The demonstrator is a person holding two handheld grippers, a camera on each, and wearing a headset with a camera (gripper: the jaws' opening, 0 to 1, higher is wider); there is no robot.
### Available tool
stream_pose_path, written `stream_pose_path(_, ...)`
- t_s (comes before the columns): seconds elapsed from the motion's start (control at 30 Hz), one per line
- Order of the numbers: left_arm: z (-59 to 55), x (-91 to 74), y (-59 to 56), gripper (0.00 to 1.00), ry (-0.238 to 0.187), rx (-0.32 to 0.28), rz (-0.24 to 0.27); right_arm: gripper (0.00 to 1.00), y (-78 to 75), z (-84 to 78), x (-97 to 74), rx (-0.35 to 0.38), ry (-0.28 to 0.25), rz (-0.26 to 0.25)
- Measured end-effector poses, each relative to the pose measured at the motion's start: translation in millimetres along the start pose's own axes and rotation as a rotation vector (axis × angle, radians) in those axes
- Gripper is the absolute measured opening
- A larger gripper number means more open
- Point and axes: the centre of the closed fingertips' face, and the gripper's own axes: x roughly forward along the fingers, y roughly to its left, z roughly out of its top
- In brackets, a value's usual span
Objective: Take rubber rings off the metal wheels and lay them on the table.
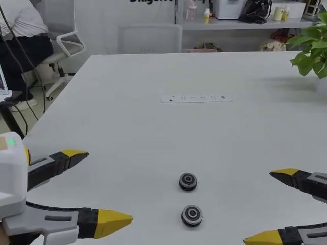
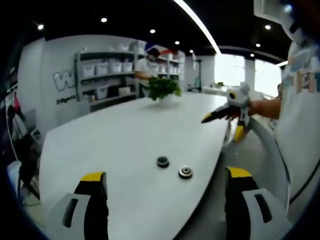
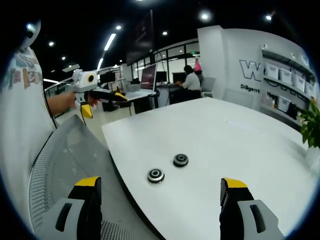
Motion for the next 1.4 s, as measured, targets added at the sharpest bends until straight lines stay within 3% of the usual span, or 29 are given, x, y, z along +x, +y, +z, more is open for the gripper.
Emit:
stream_pose_path(0.23, 0.2, 4.2, 1.7, 0.99, 0.002, 0.000, -0.002, 0.99, -2.1, -1.5, 1.6, -0.005, 0.009, 0.003)
stream_pose_path(0.83, -11.6, 19.4, -3.5, 0.98, 0.047, 0.039, -0.055, 0.98, -8.2, -3.7, 9.2, -0.014, 0.013, 0.006)
stream_pose_path(1.4, -13.1, 35.2, -5.4, 0.94, 0.057, 0.062, -0.106, 0.95, -2.4, -11.0, 30.8, -0.047, 0.048, 0.065)
